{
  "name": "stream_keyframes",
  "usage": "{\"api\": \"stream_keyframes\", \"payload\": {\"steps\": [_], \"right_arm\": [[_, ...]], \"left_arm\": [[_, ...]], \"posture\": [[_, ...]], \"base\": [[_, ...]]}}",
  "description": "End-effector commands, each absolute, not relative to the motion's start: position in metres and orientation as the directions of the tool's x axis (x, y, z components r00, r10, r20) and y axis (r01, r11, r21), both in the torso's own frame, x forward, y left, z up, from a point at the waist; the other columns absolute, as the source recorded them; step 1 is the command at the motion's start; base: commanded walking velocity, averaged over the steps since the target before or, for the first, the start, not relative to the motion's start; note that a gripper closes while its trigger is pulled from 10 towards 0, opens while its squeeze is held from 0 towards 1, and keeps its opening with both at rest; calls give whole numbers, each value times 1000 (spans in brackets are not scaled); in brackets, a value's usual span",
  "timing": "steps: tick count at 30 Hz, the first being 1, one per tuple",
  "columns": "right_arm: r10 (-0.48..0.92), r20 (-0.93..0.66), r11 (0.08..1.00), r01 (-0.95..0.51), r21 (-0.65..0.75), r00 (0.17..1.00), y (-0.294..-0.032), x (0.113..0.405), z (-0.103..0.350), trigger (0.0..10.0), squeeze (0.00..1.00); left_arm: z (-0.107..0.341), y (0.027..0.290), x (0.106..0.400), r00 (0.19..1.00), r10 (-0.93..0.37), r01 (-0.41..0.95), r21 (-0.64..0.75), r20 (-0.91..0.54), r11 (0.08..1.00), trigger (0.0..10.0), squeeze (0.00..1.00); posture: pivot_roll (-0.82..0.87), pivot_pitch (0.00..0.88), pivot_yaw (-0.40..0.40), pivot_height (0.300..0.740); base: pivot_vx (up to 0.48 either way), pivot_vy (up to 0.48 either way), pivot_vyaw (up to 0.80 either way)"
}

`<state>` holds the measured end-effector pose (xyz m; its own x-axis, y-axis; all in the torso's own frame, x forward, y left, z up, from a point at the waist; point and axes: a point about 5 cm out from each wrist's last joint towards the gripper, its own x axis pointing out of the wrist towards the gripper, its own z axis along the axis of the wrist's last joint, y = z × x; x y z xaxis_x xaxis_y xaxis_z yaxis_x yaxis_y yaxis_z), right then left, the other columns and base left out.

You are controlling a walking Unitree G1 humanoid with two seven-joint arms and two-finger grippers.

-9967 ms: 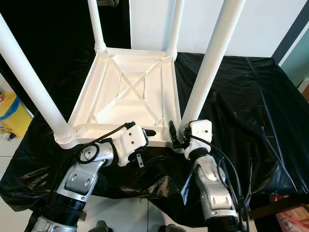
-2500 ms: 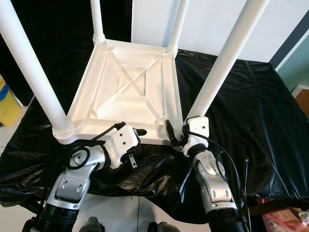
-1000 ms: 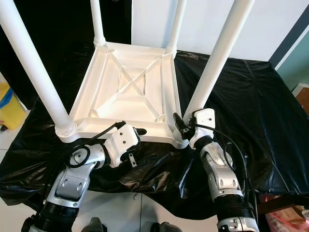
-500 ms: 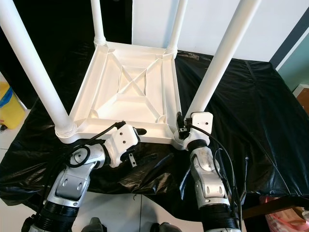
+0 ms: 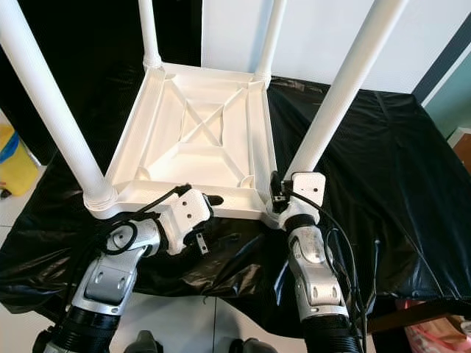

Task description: Building children table

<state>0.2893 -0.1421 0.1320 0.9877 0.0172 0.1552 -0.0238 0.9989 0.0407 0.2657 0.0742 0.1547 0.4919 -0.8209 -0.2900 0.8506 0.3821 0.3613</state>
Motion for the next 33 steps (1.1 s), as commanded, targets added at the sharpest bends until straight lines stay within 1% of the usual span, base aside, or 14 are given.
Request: {"api": "stream_keyframes", "payload": {"steps": [1,2,3,6,9,12,14,19,20,22,28,30,32,33], "right_arm": [[29,92,999,-32,35,995,-142,285,119,10000,0],[29,92,999,-32,35,995,-142,285,119,10000,0],[41,96,999,-44,31,994,-143,286,120,10000,1000],[55,102,998,-58,28,993,-144,286,121,10000,1000],[138,134,990,-141,10,981,-151,288,128,10000,1000],[172,143,985,-174,6,975,-153,288,130,10000,1000],[243,155,970,-243,-19,958,-157,288,135,10000,1000],[296,155,955,-293,-42,943,-161,289,137,10000,1000],[322,151,947,-318,-49,935,-164,291,138,10000,0],[322,151,947,-318,-49,935,-164,291,138,10000,0],[388,143,921,-379,-88,910,-171,297,142,10000,0],[450,125,892,-436,-122,884,-171,302,142,10000,0],[450,125,892,-436,-122,884,-171,302,142,10000,0],[481,114,874,-467,-134,869,-170,305,142,10000,0]], "left_arm": [[159,74,272,607,-764,770,397,-219,499,10000,0],[159,74,272,607,-764,770,397,-219,499,10000,0],[159,74,272,609,-763,769,397,-218,500,10000,0],[159,74,272,610,-762,769,396,-218,502,10000,0],[159,75,271,612,-761,768,394,-217,505,10000,0],[159,75,271,612,-760,768,394,-217,506,10000,0],[159,75,270,612,-761,769,391,-218,506,10000,0],[158,76,269,610,-761,771,389,-220,505,10000,0],[158,76,269,609,-762,772,389,-222,504,10000,0],[158,76,269,609,-762,772,389,-222,504,10000,0],[159,77,269,609,-762,772,388,-223,504,10000,0],[159,77,270,609,-762,772,388,-221,504,10000,0],[159,77,270,609,-762,772,388,-221,504,10000,0],[160,76,271,608,-763,772,388,-220,503,10000,0]], "posture": [[165,62,-146,740],[165,62,-146,740],[165,63,-146,740],[166,65,-148,740],[166,71,-147,740],[165,74,-145,740],[165,79,-141,740],[164,82,-139,740],[163,85,-137,740],[163,85,-137,740],[161,90,-133,740],[157,90,-130,740],[157,90,-130,740],[157,89,-130,740]], "base": [[0,0,0],[0,0,0],[0,0,0],[0,0,0],[0,0,0],[0,0,0],[0,0,0],[0,0,0],[0,0,0],[0,0,0],[0,0,0],[0,0,0],[0,0,0],[0,0,0]]}}
